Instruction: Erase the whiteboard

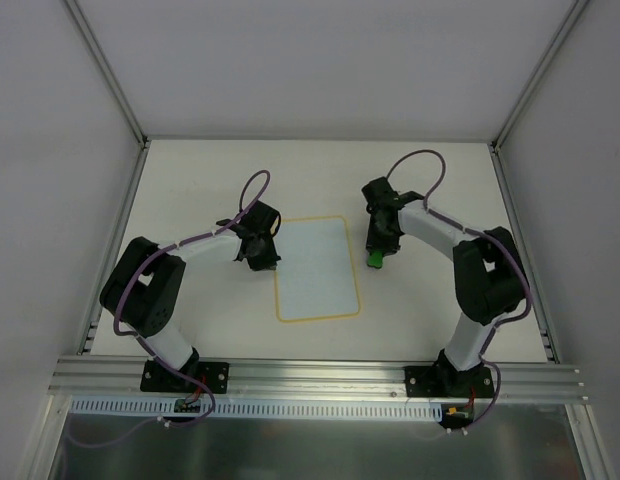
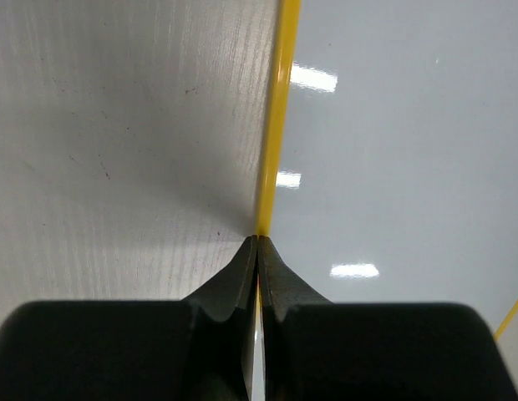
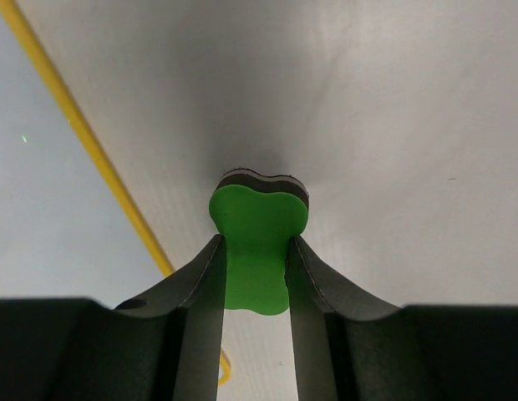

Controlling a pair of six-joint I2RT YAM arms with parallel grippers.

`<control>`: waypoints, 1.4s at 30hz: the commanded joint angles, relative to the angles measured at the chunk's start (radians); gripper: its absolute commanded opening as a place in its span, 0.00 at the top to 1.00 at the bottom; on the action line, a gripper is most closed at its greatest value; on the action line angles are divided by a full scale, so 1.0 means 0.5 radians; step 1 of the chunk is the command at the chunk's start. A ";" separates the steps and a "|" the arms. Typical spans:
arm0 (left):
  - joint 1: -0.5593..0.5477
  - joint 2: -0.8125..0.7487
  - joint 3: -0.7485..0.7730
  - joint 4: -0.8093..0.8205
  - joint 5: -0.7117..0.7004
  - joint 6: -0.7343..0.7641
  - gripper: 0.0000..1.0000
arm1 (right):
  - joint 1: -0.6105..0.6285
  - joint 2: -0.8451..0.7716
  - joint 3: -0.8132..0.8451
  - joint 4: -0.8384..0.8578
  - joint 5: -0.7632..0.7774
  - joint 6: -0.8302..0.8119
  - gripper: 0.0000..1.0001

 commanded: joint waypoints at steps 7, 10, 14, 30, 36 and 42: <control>0.008 -0.072 -0.022 -0.089 -0.039 0.017 1.00 | -0.545 -0.066 0.038 -0.048 0.015 -0.255 1.00; 0.008 -0.075 -0.016 -0.089 -0.042 0.023 1.00 | -0.625 0.020 0.029 0.019 -0.035 -0.261 0.99; 0.011 -0.087 0.002 -0.089 -0.046 0.051 1.00 | -0.641 0.118 0.032 0.065 -0.068 -0.252 0.92; 0.011 -0.495 0.266 -0.291 -0.195 0.274 0.15 | -0.702 -0.601 -0.103 0.044 0.063 -0.352 0.01; 0.011 -0.881 0.472 -0.408 -0.404 0.609 0.01 | -0.733 -1.151 -0.011 -0.067 0.330 -0.638 0.01; 0.011 -1.363 0.598 -0.454 -0.662 0.915 0.01 | -0.736 -1.801 0.084 -0.076 0.557 -0.920 0.01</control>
